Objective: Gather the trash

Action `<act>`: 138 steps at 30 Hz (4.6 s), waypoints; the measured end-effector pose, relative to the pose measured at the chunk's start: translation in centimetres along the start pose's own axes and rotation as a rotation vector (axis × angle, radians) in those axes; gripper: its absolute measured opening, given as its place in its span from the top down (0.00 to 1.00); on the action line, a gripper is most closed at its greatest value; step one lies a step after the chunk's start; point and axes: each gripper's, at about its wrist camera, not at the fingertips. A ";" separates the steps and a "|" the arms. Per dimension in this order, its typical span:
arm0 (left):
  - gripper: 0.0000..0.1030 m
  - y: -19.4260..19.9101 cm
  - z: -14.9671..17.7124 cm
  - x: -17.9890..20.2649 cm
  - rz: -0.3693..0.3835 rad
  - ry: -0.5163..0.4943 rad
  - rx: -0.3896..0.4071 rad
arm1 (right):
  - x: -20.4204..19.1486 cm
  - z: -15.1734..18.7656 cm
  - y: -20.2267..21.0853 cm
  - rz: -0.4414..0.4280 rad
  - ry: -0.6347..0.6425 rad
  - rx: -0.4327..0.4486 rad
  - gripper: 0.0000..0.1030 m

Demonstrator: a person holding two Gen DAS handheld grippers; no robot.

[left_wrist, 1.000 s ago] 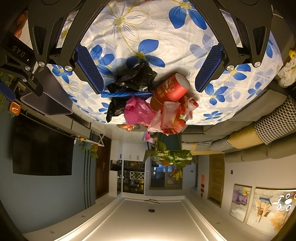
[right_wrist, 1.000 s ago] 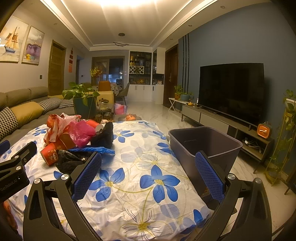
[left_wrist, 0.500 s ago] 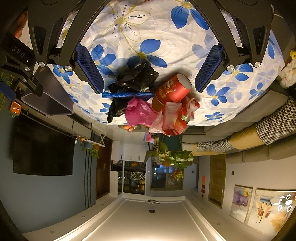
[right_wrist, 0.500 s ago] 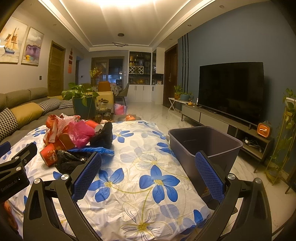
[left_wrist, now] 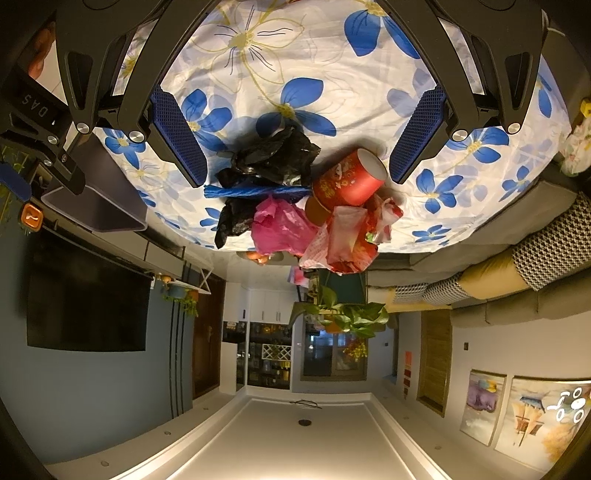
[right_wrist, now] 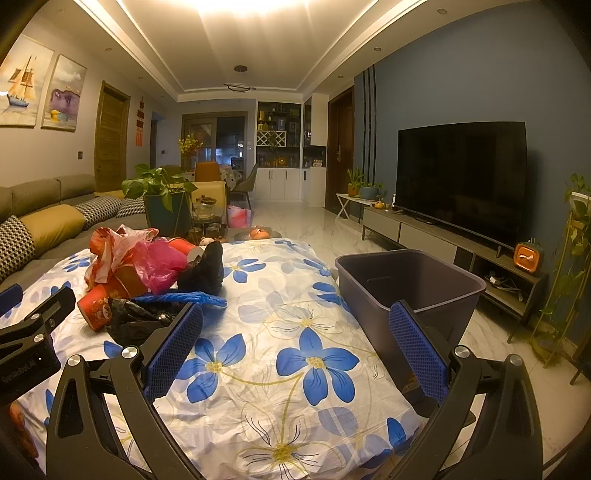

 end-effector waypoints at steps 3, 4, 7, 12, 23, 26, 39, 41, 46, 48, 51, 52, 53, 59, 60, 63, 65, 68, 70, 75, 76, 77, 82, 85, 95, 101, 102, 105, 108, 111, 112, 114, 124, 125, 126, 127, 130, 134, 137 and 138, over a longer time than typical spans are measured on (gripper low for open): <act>0.05 0.1 0.1 -0.2 0.000 0.003 0.006 | 0.1 -0.1 0.0 0.002 0.001 0.000 0.05; 0.05 0.0 0.2 -0.2 -0.002 0.004 0.009 | 0.2 -0.2 0.0 0.002 0.002 -0.001 0.05; 0.05 0.0 0.3 -0.6 0.001 0.010 0.020 | 0.6 -0.2 -0.2 0.006 0.001 -0.001 0.05; 0.05 -0.6 0.8 -1.4 0.011 0.004 0.019 | 0.4 0.4 -1.4 0.002 0.004 -0.005 0.05; 0.06 -4.7 2.1 -2.3 0.089 0.029 -0.013 | -1.0 1.5 -4.8 -0.025 0.006 -0.032 0.05; 0.06 -6.6 2.2 -2.1 0.105 0.011 -0.011 | -1.4 1.6 -5.9 -0.039 0.009 -0.034 0.06; 0.65 -13.6 3.2 -1.4 0.252 -0.008 -0.195 | -3.0 2.0 -9.8 -0.117 0.037 -0.053 0.13; 0.80 -13.8 3.5 -1.2 0.288 -0.006 -0.210 | -3.5 2.2 -10.3 -0.134 0.043 -0.058 0.17; 0.93 -12.8 3.8 -1.0 0.302 -0.027 -0.192 | -4.3 2.2 -11.3 -0.194 0.042 -0.078 0.28; 0.93 -11.7 3.5 -1.3 0.301 -0.019 -0.172 | -4.7 2.2 -11.5 -0.219 0.043 -0.070 0.28; 0.93 -9.7 2.5 -2.2 0.317 0.006 -0.138 | -5.4 2.1 -11.7 -0.252 0.048 -0.063 0.28; 0.93 -9.3 2.4 -2.4 0.317 0.007 -0.129 | -5.7 2.1 -11.8 -0.268 0.047 -0.066 0.28; 0.93 -8.6 2.1 -2.7 0.314 0.005 -0.113 | -6.0 2.2 -11.9 -0.287 0.045 -0.070 0.28; 0.93 -6.2 1.9 -5.1 0.267 0.018 -0.069 | -8.0 2.3 -12.3 -0.352 0.076 -0.078 0.28; 0.93 -5.9 1.8 -5.7 0.254 0.033 -0.061 | -8.3 2.4 -12.5 -0.355 0.082 -0.083 0.28; 0.93 -5.1 0.8 -7.3 0.226 0.082 -0.046 | -9.1 2.4 -13.7 -0.357 0.089 -0.117 0.28; 0.93 -5.0 0.4 -7.8 0.195 0.091 -0.028 | -9.5 2.2 -14.9 -0.356 0.080 -0.158 0.28; 0.93 -5.0 0.1 -8.2 0.173 0.085 -0.017 | -10.2 2.2 -16.5 -0.330 0.091 -0.203 0.28; 0.93 -5.2 0.1 -8.3 0.174 0.087 -0.018 | -10.6 2.5 -17.7 -0.318 0.098 -0.255 0.23; 0.93 -5.4 0.0 -8.6 0.186 0.090 -0.023 | -11.1 3.1 -19.4 -0.296 0.113 -0.336 0.23; 0.93 -5.5 0.0 -8.6 0.186 0.088 -0.023 | -11.2 3.2 -19.5 -0.294 0.121 -0.339 0.26; 0.93 -5.5 0.1 -8.5 0.186 0.089 -0.023 | -11.3 3.3 -19.6 -0.295 0.128 -0.342 0.37; 0.93 -5.4 0.2 -8.2 0.186 0.084 -0.020 | -11.3 3.6 -20.2 -0.327 0.134 -0.371 0.82; 0.93 -5.5 0.3 -8.3 0.185 0.078 -0.018 | -10.7 3.8 -19.9 -0.366 0.107 -0.375 0.91; 0.93 -4.7 -0.3 -6.6 0.219 0.047 0.002 | -5.8 2.2 -12.5 -0.356 0.076 -0.218 0.92; 0.93 -4.3 -1.1 -3.7 0.269 0.000 0.029 | -2.4 0.4 -9.8 -0.295 0.044 -0.143 0.92; 0.93 -4.3 -1.2 -3.1 0.281 -0.007 0.031 | -2.1 0.0 -9.3 -0.284 0.038 -0.133 0.92; 0.93 -4.3 -1.6 -1.4 0.309 -0.027 0.037 | -0.6 -0.4 -8.5 -0.253 0.023 -0.106 0.92; 0.93 -4.5 -2.2 0.0 0.340 -0.043 0.039 | 1.0 -0.8 -7.9 -0.213 0.007 -0.082 0.92; 0.93 -4.9 -2.8 1.8 0.373 -0.064 0.045 | 2.7 -1.3 -7.7 -0.174 -0.016 -0.064 0.92; 0.93 -5.0 -3.0 2.4 0.381 -0.073 0.051 | 3.2 -1.5 -7.8 -0.161 -0.022 -0.059 0.92; 0.93 -5.2 -3.6 4.0 0.409 -0.099 0.065 | 4.5 -2.0 -7.6 -0.119 -0.037 -0.043 0.92; 0.93 -8.4 -6.7 13.4 0.575 -0.169 0.093 | 12.9 -4.1 -8.0 0.133 -0.115 0.033 0.92; 0.93 -9.1 -6.9 14.5 0.588 -0.171 0.094 | 13.9 -4.3 -8.5 0.156 -0.127 0.031 0.92; 0.93 -9.7 -7.0 15.5 0.599 -0.172 0.092 | 14.3 -4.4 -8.9 0.168 -0.134 0.028 0.92; 0.93 -10.4 -7.2 16.7 0.616 -0.173 0.088 | 14.9 -4.4 -9.3 0.179 -0.143 0.025 0.92; 0.93 -12.0 -7.2 19.4 0.636 -0.181 0.076 | 16.1 -4.3 -10.0 0.211 -0.152 0.024 0.92; 0.93 -14.1 -7.1 22.6 0.672 -0.193 0.050 | 17.2 -4.2 -10.7 0.238 -0.155 0.030 0.92; 0.93 -15.3 -7.0 24.3 0.694 -0.200 0.037 | 17.8 -4.1 -11.7 0.247 -0.172 0.019 0.92; 0.93 -15.6 -6.9 24.6 0.703 -0.200 0.033 | 17.9 -4.0 -12.0 0.248 -0.177 0.015 0.92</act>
Point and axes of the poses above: each gripper's, at about its wrist camera, not at the fingertips, and y roughly against the way its jaws point, x to its right, z to its underside, and after that the axes turned 1 degree about y, right-handed
